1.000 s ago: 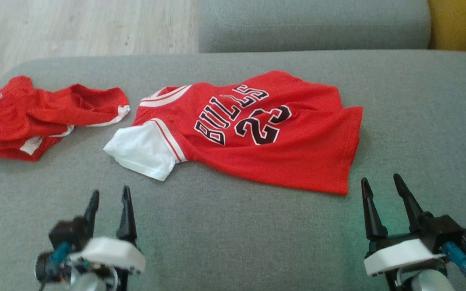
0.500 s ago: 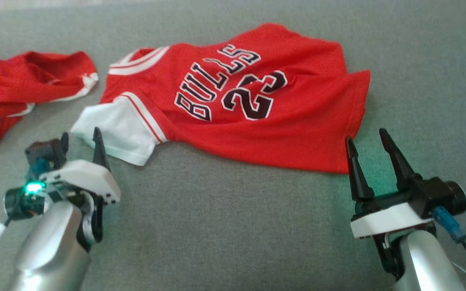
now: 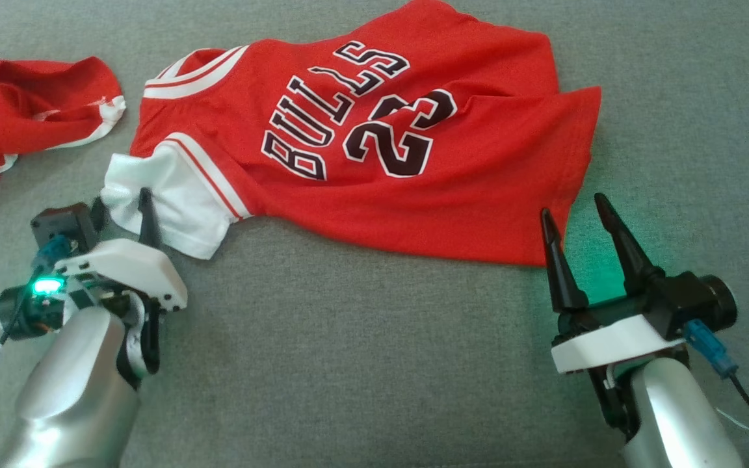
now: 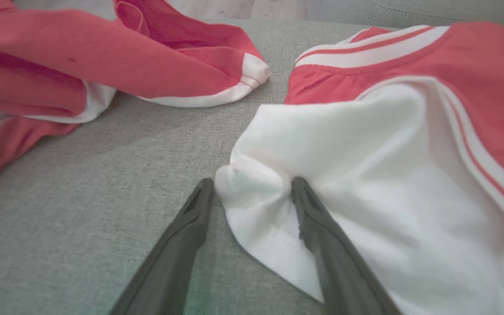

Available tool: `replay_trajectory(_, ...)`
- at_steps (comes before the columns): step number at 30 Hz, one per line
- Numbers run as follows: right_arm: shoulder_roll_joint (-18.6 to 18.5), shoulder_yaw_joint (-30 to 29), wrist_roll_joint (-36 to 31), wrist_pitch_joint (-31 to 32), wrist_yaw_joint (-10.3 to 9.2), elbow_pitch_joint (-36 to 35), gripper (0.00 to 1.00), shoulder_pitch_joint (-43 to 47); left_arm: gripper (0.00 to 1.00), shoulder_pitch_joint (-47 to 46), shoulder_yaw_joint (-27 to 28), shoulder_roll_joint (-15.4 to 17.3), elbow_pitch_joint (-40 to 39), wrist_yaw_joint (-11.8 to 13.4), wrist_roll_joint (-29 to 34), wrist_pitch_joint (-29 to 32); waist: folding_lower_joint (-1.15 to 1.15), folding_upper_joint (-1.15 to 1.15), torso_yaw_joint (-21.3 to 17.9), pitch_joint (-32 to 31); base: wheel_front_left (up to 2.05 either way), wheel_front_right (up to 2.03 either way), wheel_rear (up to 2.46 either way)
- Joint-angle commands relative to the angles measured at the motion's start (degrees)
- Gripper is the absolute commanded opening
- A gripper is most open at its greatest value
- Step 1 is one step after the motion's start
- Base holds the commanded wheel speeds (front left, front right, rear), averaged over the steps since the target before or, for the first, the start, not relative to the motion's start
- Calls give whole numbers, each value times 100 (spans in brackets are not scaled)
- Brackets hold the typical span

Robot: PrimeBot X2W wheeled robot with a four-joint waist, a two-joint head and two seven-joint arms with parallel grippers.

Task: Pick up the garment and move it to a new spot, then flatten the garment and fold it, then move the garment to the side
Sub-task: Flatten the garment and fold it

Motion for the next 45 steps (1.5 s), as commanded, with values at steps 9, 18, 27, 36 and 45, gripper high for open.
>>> replay_trajectory(9,-27,243,154,140,-4,150,100,-53,0,341,140,196,-543,10,-93,-50,0,0,153,-105,0,0,0)
replay_trajectory(18,-27,77,360,557,-4,579,100,-128,0,617,138,125,-1192,56,-103,-359,0,0,276,-184,0,0,0)
replay_trajectory(27,-27,374,552,1260,-4,949,28,-183,0,835,55,25,-1689,89,-61,-632,0,0,405,-306,0,0,0)
replay_trajectory(36,-27,272,904,876,-4,472,0,-187,0,958,70,99,-2100,102,-6,-862,0,0,354,-670,0,0,0)
replay_trajectory(45,-27,-193,841,831,-4,-845,0,-65,0,902,179,406,-3099,206,202,-978,0,0,217,-1307,0,0,0)
